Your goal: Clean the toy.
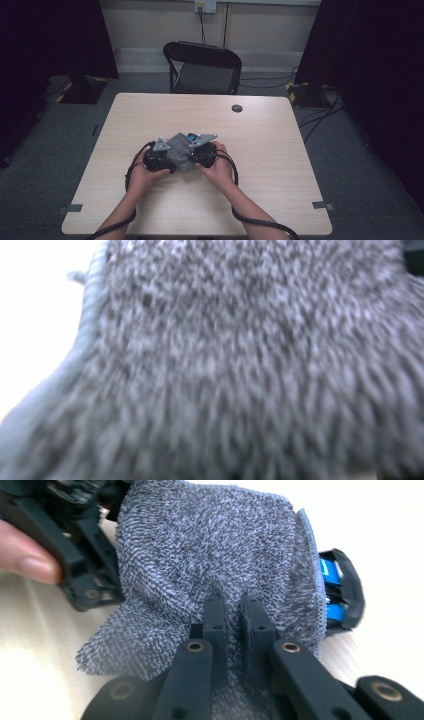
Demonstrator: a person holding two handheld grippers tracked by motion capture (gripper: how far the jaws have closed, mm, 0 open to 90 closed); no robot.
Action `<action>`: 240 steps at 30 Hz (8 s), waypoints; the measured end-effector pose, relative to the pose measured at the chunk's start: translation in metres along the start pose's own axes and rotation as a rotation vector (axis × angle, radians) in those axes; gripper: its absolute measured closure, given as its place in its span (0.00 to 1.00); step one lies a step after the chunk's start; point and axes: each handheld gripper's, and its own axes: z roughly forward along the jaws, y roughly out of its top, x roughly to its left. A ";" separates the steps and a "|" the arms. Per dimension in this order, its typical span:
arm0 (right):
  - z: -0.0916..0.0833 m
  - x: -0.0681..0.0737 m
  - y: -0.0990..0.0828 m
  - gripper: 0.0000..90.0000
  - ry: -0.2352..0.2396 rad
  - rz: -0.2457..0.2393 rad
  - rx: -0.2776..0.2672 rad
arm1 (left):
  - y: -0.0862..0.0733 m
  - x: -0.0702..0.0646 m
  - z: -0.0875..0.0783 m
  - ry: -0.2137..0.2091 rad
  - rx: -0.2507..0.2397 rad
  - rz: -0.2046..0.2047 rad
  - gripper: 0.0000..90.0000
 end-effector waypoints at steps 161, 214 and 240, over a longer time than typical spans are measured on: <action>0.004 -0.003 -0.006 0.93 -0.026 -0.037 0.001 | 0.000 0.000 0.000 -0.001 0.000 0.001 0.28; -0.013 -0.076 -0.030 0.93 -0.162 0.104 0.021 | 0.000 0.000 0.000 -0.001 -0.001 0.001 0.28; -0.047 -0.099 -0.042 0.94 -0.242 0.163 -0.032 | 0.000 0.000 0.000 0.000 -0.001 0.000 0.28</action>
